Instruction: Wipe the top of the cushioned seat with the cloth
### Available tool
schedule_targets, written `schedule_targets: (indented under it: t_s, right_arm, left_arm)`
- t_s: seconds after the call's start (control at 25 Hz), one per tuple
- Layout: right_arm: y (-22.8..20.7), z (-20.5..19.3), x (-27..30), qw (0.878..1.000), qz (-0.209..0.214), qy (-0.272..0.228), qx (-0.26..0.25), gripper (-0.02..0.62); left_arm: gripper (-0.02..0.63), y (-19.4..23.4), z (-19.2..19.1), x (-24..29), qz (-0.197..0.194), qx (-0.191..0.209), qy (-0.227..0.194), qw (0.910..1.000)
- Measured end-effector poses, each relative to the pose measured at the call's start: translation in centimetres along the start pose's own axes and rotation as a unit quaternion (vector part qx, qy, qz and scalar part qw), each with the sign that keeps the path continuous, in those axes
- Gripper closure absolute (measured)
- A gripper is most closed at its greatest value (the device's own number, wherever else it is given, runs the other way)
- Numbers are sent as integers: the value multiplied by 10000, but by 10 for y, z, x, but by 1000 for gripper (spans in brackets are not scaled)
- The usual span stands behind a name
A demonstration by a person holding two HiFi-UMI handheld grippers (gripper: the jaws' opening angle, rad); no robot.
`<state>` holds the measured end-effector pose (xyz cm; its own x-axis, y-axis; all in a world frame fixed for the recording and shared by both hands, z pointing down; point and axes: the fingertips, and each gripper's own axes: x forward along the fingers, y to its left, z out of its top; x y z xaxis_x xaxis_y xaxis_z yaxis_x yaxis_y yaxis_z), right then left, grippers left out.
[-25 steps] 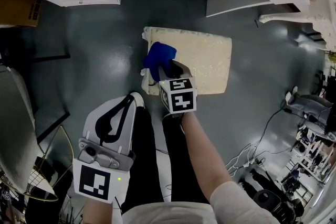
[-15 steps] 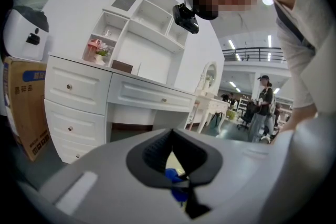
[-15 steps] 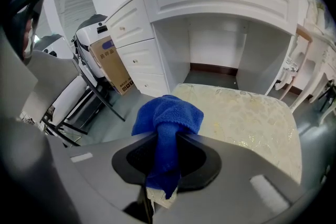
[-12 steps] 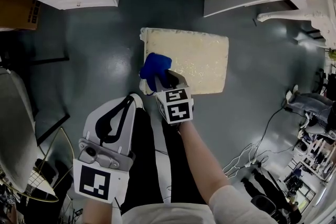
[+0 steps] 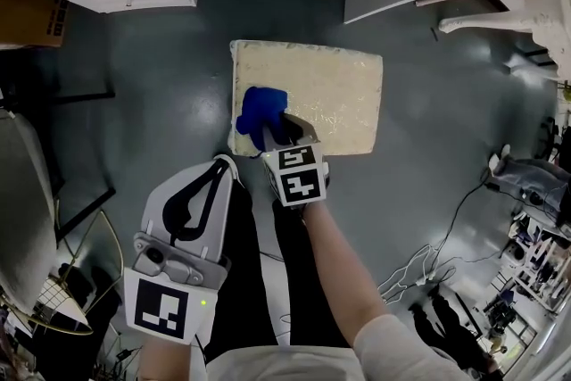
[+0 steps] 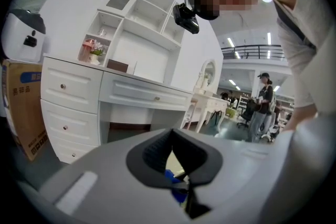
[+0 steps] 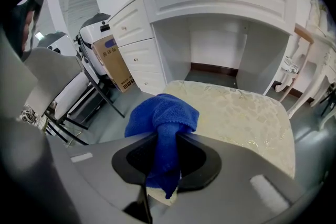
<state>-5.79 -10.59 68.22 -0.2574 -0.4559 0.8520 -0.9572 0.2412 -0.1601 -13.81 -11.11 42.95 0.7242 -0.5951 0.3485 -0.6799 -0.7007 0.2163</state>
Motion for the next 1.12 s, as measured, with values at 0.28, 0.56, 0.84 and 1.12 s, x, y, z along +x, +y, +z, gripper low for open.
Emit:
schedule_targets:
  t_s: [0.28,0.56,0.84,1.12]
  right_arm:
    - [-38,-22,-18,10000,-33,67,17,503]
    - [-80,-41,-35,9999,-76,75,76,503]
    - [-115,-56,-49,9999,-91,82,113,503]
    - [-150,-69,-61,9998,-119,79,119,503]
  left_arm:
    - [606,-37,-2,15,-10,29,42,10000]
    - [606,-73,-2,37,-8,80,63,9999]
    - [606,-109,-1,61,-49,126,75,9999]
    - [606,-138,2,83,-84,159,89,9998]
